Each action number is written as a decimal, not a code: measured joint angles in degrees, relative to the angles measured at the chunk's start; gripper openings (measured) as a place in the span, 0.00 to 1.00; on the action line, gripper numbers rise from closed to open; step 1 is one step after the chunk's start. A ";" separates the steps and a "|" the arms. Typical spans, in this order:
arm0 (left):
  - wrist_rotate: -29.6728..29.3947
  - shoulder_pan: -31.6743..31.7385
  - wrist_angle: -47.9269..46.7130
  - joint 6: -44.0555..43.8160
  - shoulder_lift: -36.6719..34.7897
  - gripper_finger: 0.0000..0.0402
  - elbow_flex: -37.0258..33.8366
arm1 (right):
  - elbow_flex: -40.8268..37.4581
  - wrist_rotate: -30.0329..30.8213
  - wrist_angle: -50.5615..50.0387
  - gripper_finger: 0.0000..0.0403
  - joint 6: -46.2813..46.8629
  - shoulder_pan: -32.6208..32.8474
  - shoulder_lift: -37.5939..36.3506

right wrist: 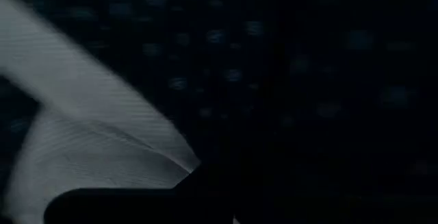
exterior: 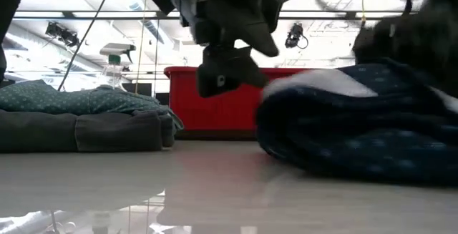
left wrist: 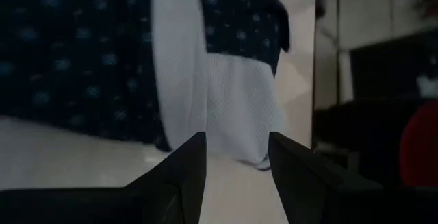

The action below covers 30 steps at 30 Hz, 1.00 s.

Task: Fold Laundry from Bin
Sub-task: Fold the blue polo shirt on the table, then stack the dark blue short on top of the blue shirt on the table

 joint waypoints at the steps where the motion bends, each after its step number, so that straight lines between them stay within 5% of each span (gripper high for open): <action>1: -0.13 0.12 1.00 -0.81 0.00 0.40 -0.05 | -0.02 -0.04 -1.35 0.10 -0.35 0.25 -2.44; 7: -0.58 0.59 6.34 -2.02 -0.15 0.40 -0.05 | 2.35 -4.16 -9.11 0.20 -7.14 3.93 -17.68; 12: -0.66 1.04 6.88 -2.49 -0.20 0.40 -0.05 | 5.42 -14.18 -17.15 0.38 -9.91 12.69 -21.14; 19: -2.89 0.20 6.97 -4.10 -0.21 0.40 -0.05 | 7.77 -9.70 -29.34 0.63 -5.02 24.02 -17.98; 30: -4.21 -0.72 6.92 -6.88 -0.22 0.40 -0.05 | 7.84 -4.91 -21.52 0.75 -3.92 33.29 0.71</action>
